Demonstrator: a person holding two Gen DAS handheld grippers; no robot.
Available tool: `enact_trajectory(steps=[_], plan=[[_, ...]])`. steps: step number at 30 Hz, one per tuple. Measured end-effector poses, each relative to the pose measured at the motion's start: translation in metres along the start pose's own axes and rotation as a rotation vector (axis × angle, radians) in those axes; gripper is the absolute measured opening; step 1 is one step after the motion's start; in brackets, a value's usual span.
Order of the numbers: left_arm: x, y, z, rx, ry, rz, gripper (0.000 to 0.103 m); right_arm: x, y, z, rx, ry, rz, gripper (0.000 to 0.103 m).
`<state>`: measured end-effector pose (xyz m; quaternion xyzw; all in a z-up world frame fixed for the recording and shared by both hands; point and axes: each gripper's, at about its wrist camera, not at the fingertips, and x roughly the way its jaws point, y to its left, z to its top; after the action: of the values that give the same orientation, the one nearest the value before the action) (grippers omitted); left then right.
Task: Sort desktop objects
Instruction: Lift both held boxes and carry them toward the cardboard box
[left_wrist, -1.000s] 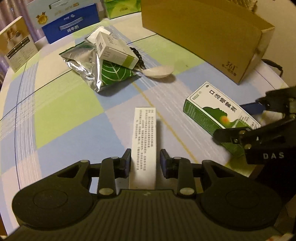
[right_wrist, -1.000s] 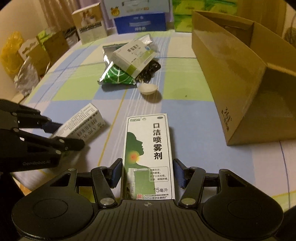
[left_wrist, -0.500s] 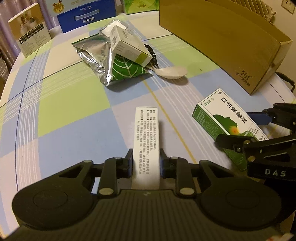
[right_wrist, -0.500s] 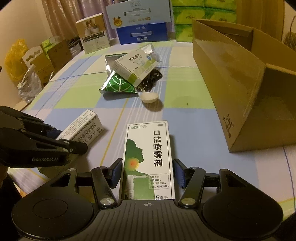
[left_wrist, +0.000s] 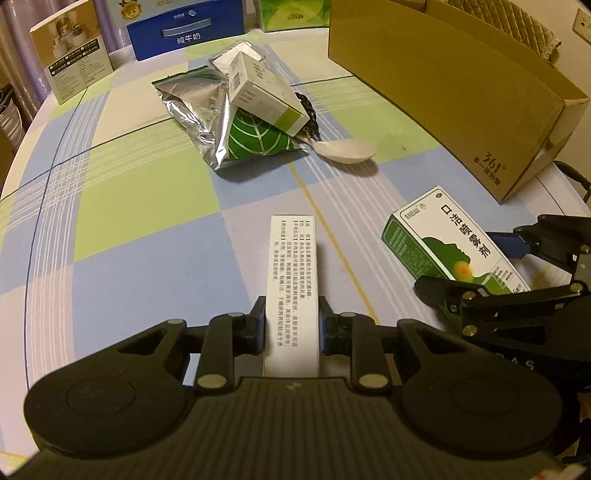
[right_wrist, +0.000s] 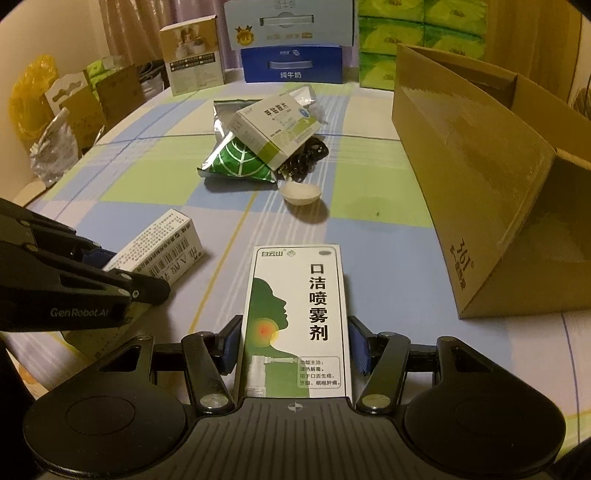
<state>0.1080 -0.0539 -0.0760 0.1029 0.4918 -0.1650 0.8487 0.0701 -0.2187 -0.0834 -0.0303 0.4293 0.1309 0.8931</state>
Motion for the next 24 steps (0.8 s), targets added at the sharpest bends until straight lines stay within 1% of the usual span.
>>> enact_trajectory(steps=[2,6,13,24], plan=[[0.0,-0.001,0.0,0.002,0.0,0.002,0.021,0.0,0.002,0.0,-0.008,0.002,-0.012,0.053],[-0.001,0.0,0.0,-0.003,0.0,-0.003,0.021,-0.003,0.0,0.0,0.008,-0.006,-0.025,0.053],[-0.014,-0.004,0.005,-0.011,-0.036,-0.008,0.021,-0.023,-0.006,0.011,0.047,-0.054,-0.02,0.052],[-0.037,-0.012,0.024,-0.002,-0.098,-0.013,0.021,-0.064,-0.011,0.036,0.073,-0.151,-0.017,0.052]])
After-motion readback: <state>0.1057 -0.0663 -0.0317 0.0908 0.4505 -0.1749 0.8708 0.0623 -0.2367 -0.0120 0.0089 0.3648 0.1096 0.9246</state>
